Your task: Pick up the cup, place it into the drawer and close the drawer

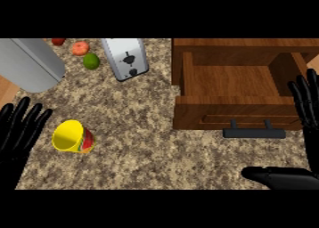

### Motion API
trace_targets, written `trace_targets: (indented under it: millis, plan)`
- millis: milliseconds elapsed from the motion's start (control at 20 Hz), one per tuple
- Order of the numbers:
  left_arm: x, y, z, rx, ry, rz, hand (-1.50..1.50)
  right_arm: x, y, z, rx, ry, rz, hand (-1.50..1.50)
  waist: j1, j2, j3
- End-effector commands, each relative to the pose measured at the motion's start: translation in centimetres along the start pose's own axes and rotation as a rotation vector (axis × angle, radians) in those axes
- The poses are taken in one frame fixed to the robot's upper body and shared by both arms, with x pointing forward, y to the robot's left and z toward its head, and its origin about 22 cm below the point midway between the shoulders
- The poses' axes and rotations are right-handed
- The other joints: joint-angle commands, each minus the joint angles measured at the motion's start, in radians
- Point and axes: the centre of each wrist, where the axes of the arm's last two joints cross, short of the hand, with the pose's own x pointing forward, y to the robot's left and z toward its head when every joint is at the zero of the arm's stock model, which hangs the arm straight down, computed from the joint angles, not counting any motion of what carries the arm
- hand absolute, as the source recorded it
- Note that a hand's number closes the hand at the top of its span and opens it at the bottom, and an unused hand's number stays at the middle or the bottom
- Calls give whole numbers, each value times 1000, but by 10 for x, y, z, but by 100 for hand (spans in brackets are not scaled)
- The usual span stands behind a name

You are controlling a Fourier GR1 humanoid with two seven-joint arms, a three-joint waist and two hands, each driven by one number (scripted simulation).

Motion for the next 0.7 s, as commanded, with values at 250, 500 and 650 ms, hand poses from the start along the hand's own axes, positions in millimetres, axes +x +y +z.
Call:
trace_targets:
  millis: [250, 500, 650]
  plan:
    - [-13, 70, 33, 35, 73, 95, -150, -5, -2, 2, 18, 0, 4, -150, -6, 0, 0]
    - [-56, 58, 21, 115, 138, 11, -150, -12, -2, -23, 56, 3, 20, -150, -6, 1, 0]
    - [-70, 86, 45, 159, 161, -38, -150, -27, 3, -17, 26, 6, 18, -150, -6, 2, 0]
